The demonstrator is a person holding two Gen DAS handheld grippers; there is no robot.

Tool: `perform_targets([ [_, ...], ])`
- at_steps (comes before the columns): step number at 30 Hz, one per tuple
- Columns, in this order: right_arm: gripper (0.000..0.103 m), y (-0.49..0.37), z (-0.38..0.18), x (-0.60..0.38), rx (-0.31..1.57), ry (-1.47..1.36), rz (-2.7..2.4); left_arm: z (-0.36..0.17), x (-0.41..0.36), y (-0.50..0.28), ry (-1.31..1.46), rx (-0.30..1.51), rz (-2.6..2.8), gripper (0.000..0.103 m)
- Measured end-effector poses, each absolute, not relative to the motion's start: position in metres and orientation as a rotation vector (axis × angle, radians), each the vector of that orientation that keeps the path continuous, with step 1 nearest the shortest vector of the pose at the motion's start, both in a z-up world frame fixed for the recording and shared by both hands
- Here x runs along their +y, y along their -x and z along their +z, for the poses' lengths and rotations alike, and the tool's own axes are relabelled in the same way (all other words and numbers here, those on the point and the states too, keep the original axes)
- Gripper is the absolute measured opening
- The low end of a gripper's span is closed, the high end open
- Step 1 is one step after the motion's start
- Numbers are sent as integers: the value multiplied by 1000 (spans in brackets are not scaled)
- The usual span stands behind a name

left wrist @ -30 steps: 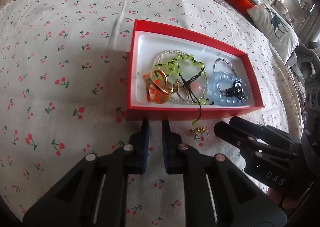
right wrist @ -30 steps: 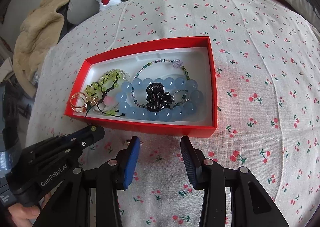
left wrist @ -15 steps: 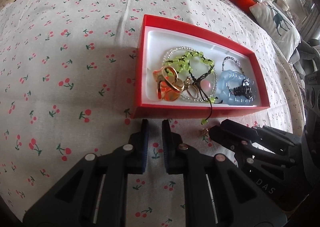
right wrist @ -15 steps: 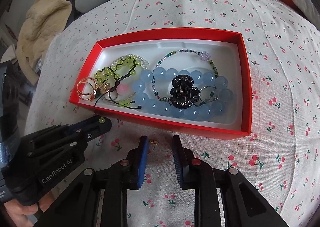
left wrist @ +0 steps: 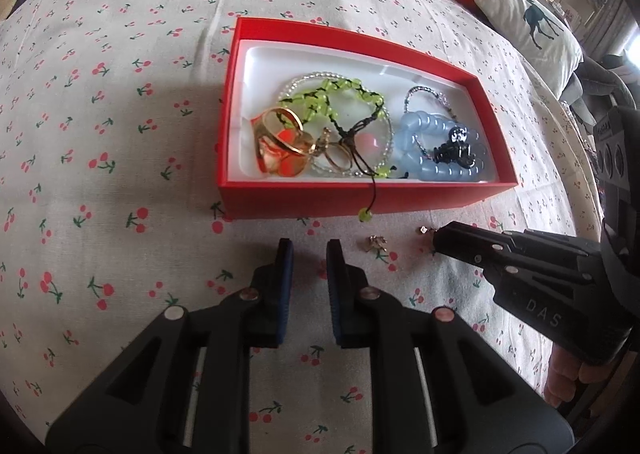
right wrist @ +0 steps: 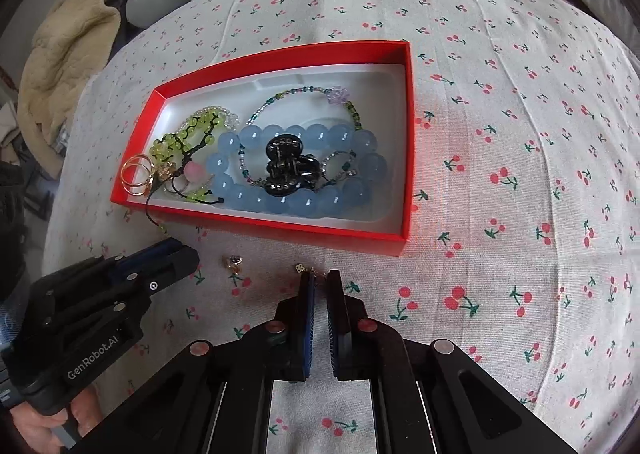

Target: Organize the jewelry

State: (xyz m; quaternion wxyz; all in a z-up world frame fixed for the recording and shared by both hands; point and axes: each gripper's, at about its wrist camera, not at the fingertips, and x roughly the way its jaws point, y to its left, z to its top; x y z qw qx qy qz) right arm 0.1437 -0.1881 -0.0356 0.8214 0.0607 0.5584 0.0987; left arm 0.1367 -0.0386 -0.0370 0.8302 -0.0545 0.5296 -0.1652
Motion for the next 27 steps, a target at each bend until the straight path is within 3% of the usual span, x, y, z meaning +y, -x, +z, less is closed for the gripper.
perform_targets([
  [11,6,-128,-33,-222,1199,-143,194,-37,-75,-125,38,1082,-429,43],
  [22,6,-112,-30,-242,1199,-150,177,-40,-95,-122,-55,1050,-380,43],
  [24,6,-112,-30,-240,1199,-148,173,-41,-97,-122,-67,1042,-362,40],
  [27,6,-112,-30,-238,1199,-148,169,-41,-97,-120,-90,1029,-338,25],
])
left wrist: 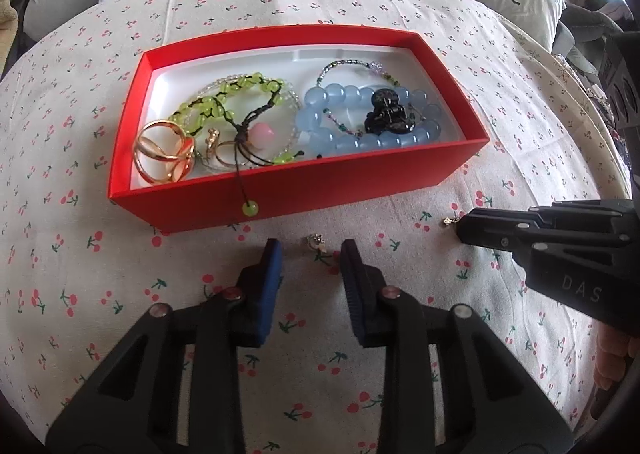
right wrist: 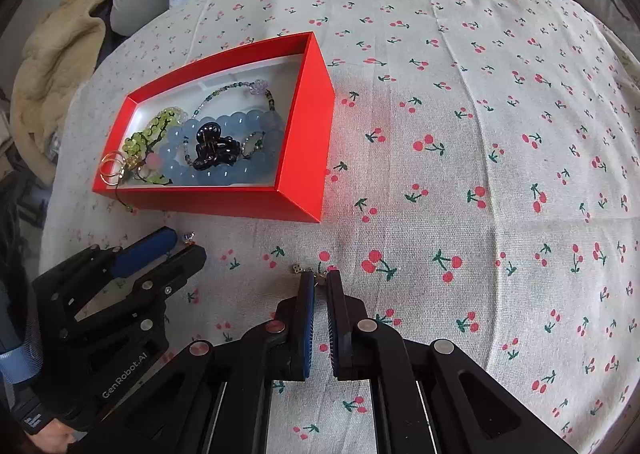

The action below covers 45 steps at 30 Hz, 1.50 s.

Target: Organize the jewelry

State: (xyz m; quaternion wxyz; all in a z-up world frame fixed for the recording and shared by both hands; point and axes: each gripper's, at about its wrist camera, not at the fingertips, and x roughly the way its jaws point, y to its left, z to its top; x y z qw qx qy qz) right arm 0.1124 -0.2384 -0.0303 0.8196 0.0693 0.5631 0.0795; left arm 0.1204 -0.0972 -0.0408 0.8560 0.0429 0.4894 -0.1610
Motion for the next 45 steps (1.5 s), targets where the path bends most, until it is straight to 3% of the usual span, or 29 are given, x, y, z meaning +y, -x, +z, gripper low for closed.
perform_targets([
  [1,6,-112,-30,-239,1199,-148,170,-40,-96,-121,-89,1030,-336,13],
  [2,6,-112,-30,-239,1199,-148,171,-40,-96,-122,-82,1036,-337,7],
  [6,6,-114,-30,-237,1198,-153,173,-37,-86,-124,-31,1059,-350,2],
  [22,7,-109,-17,-258,1189,-309,200,-22,-50,-119,164,1073,-393,3],
  [24,7,-110,-16,-261,1188,-315,196,-26,-52,-120,168,1082,-403,18],
  [25,7,-111,-15,-262,1187,-318,194,-27,-56,-123,169,1084,-404,32],
  [26,8,-111,-15,-263,1187,-322,194,-28,-58,-124,165,1079,-397,36],
  [29,15,-113,-16,-264,1189,-334,197,-34,-67,-129,151,1082,-379,36],
  [32,15,-114,-17,-263,1193,-319,194,-39,-75,-131,104,1075,-339,35],
  [33,15,-114,-18,-262,1196,-315,195,-40,-78,-131,77,1063,-319,32],
  [35,15,-114,-19,-261,1197,-308,185,-41,-83,-130,6,1048,-271,12],
  [43,19,-119,-25,-259,1207,-295,165,-35,-71,-129,64,1073,-284,11],
  [45,24,-120,-27,-255,1208,-292,162,-34,-69,-128,70,1075,-284,11],
])
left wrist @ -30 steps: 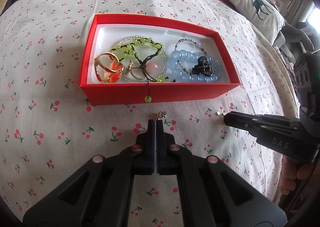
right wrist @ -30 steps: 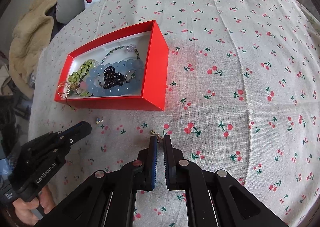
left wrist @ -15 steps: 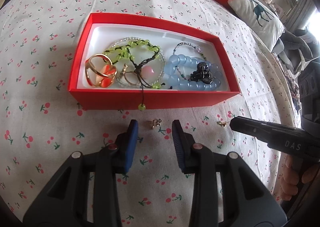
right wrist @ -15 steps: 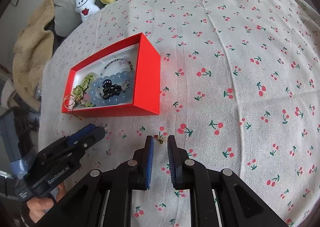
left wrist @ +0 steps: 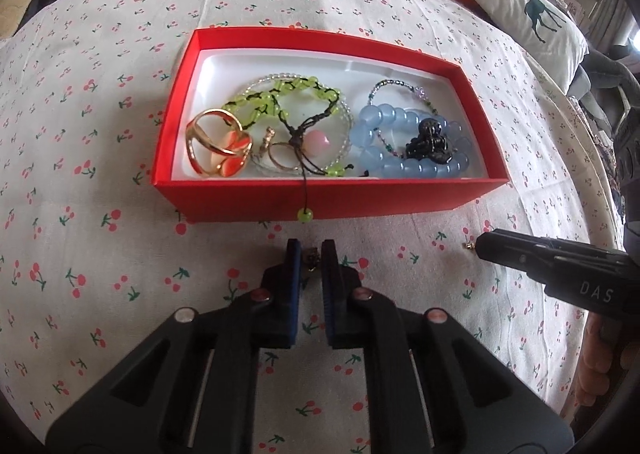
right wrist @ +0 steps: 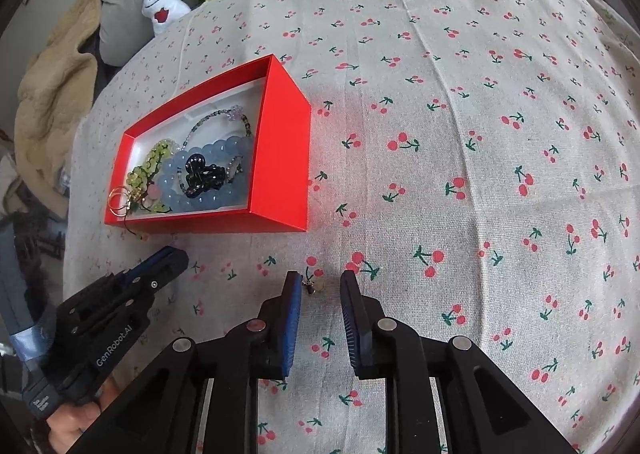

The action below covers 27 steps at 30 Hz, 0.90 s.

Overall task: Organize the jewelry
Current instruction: 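Carry both earrings over the red box with both tools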

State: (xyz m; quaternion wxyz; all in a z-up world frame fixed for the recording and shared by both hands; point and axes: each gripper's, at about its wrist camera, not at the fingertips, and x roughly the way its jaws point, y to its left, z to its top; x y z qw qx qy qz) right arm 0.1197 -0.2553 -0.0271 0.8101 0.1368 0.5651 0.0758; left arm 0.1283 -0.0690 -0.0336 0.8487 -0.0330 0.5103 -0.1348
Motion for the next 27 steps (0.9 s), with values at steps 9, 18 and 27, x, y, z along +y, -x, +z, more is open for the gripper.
perform_targets([
  [9,15,-122,-32,-225,1182,-120,98,-31,-62,-124,90,1084,-283,11],
  [18,8,-120,-22,-226,1179,-141,124,-12,-57,-116,136,1078,-351,11],
  [27,8,-114,14,-230,1092,-238,187,22,-42,-110,204,989,-381,11],
])
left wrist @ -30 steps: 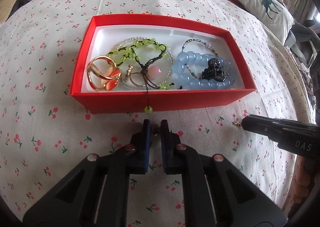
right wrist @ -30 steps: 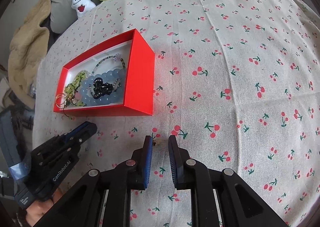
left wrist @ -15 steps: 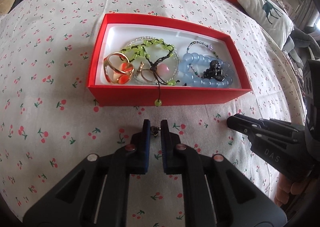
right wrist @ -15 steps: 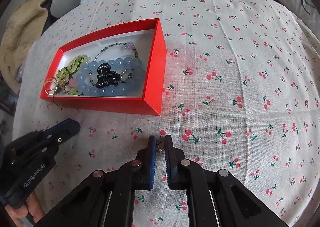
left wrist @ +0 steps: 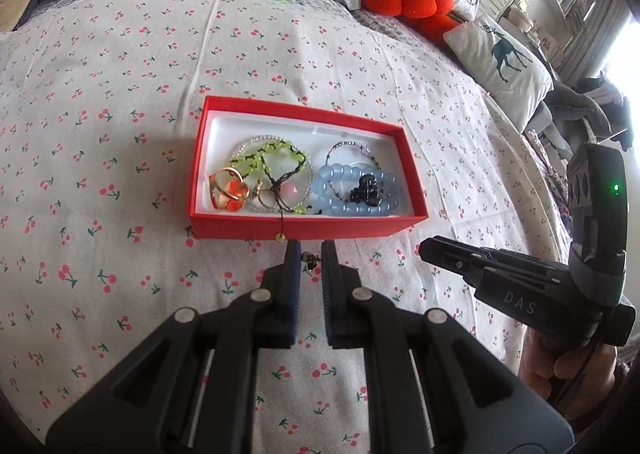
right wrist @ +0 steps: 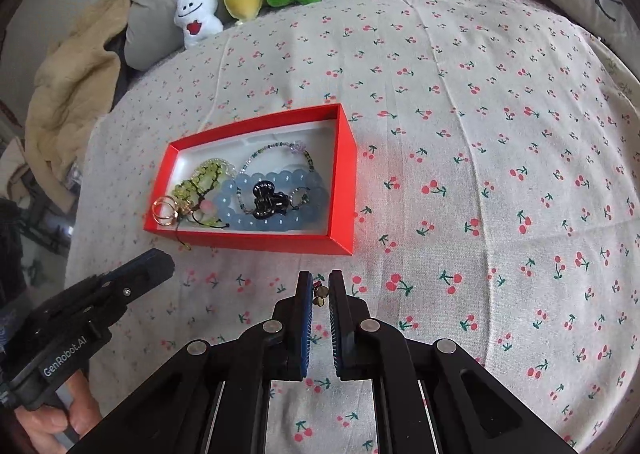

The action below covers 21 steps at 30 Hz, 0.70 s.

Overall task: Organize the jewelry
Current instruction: 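Carry both earrings over the red box with both tools, then open both tools to drop the earrings into the box and withdraw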

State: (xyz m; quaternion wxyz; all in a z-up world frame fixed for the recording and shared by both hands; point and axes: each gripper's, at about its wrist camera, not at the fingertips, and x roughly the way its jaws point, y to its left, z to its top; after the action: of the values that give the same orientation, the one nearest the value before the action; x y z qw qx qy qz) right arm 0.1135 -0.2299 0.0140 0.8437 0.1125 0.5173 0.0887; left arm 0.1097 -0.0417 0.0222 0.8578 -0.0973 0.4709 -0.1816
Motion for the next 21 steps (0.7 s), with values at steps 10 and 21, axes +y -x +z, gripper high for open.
perform_targets([
  [10,8,-134,35,-226,978,-350,241,29,-26,-134,248,927,-328,11],
  [21,9,-155,20,-202,988,-393,297,15,-37,-150,264,914,-328,12],
])
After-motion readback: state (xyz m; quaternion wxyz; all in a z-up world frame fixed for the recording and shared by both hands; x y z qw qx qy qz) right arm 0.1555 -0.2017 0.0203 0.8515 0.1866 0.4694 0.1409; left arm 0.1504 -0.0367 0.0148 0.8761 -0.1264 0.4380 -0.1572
